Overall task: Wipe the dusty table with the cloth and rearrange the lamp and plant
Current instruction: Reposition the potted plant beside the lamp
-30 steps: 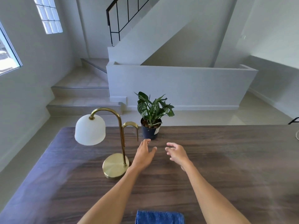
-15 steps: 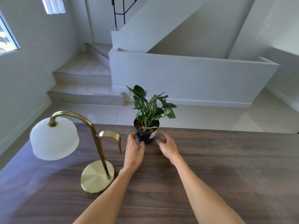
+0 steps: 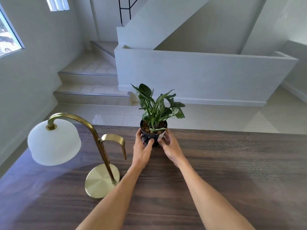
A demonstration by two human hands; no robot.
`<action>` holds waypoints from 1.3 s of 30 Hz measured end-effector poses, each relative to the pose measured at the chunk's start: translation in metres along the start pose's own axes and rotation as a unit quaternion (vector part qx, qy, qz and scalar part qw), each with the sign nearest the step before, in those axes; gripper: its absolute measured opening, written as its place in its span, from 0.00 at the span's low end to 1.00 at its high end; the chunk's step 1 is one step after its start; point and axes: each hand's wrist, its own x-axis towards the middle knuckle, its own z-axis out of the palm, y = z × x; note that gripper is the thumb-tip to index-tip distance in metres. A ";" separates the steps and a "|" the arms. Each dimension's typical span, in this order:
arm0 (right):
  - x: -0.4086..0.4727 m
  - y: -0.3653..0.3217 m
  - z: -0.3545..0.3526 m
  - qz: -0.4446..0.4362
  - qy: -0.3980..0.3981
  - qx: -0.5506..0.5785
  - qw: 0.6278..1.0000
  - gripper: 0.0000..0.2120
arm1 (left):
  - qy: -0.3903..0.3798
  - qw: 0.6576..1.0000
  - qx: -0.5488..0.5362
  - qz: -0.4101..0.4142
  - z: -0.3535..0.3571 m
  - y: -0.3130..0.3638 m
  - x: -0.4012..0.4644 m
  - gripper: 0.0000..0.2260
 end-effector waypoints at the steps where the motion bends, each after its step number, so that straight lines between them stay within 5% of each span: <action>1: -0.001 0.001 -0.001 0.000 -0.002 -0.001 1.000 0.29 | -0.003 1.000 -0.004 -0.001 0.001 0.001 0.000 0.30; 20: -0.058 -0.017 -0.029 0.019 -0.001 -0.005 1.000 0.19 | -0.021 0.999 0.031 0.021 -0.004 0.016 -0.047 0.29; 39: -0.175 -0.027 -0.019 0.046 0.061 0.028 0.997 0.28 | -0.131 0.991 0.013 0.023 -0.029 0.030 -0.134 0.25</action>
